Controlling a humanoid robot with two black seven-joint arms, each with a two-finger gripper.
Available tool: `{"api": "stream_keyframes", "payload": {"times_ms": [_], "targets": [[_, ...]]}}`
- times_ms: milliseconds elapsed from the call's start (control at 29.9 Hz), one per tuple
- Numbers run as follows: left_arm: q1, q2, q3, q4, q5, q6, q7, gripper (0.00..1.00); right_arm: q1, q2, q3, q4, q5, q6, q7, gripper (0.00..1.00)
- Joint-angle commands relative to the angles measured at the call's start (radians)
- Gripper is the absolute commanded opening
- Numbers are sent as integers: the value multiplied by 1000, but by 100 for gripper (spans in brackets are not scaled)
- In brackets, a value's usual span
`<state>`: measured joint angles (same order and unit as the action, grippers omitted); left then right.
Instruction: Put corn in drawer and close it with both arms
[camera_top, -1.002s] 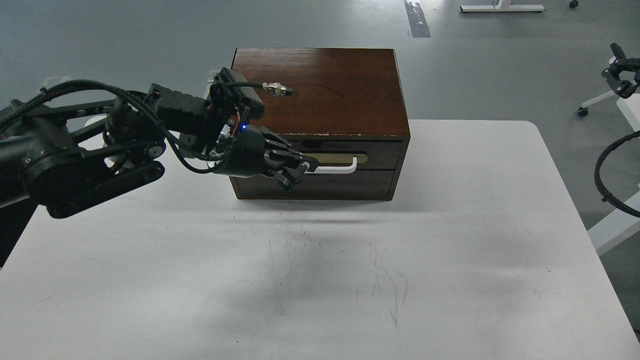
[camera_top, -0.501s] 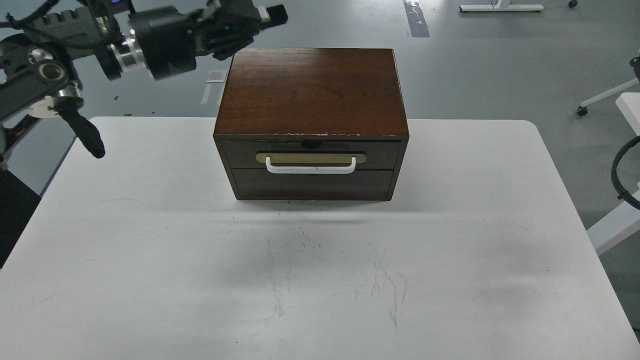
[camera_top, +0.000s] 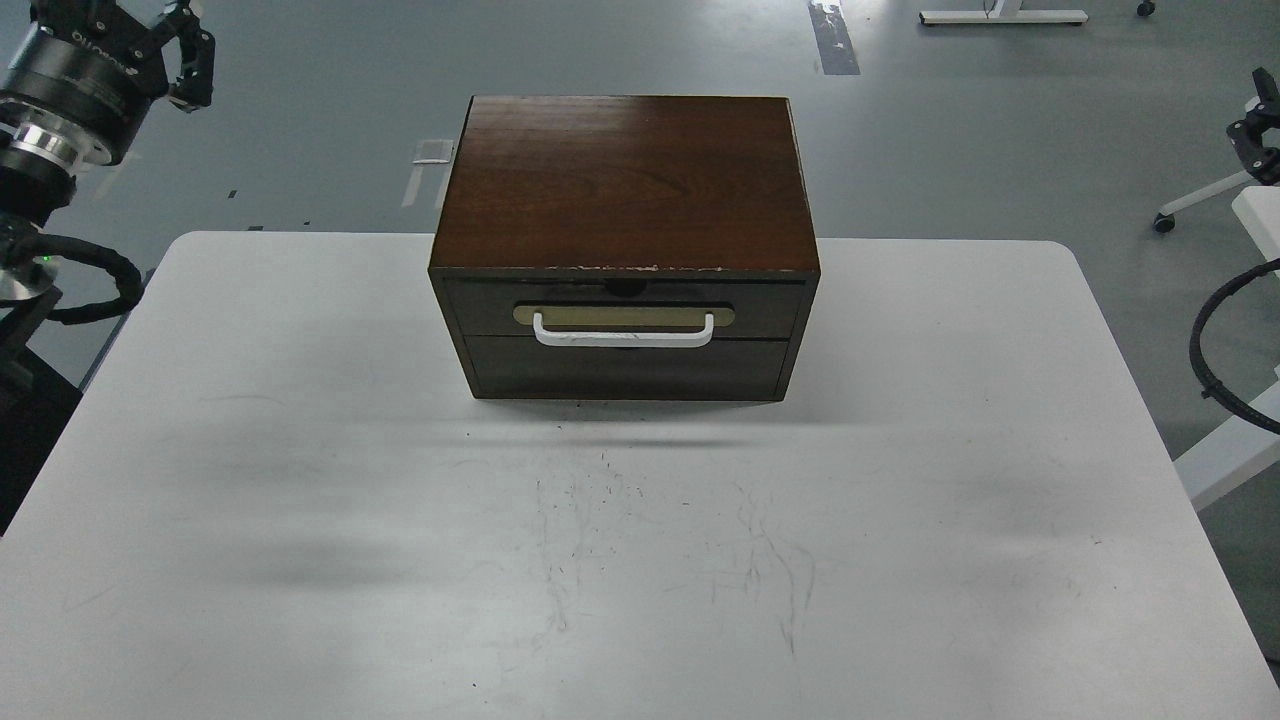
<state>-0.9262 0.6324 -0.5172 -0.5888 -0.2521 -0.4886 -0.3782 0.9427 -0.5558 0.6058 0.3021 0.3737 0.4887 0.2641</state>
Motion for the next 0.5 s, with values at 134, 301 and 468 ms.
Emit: {"api": "stream_keyframes", "payload": {"times_ms": [134,301,468], "targets": [[90,-46,-116,58,-10,0,114,98,-48,59,11,2,70,0,9,100],[115,-51,-135,60,-12,0,114,98,-59,60,11,-1,70,0,10,100],[127,-72,-135,58,-12,0,114,98,-82,95,11,8,70,0,15,100]]}}
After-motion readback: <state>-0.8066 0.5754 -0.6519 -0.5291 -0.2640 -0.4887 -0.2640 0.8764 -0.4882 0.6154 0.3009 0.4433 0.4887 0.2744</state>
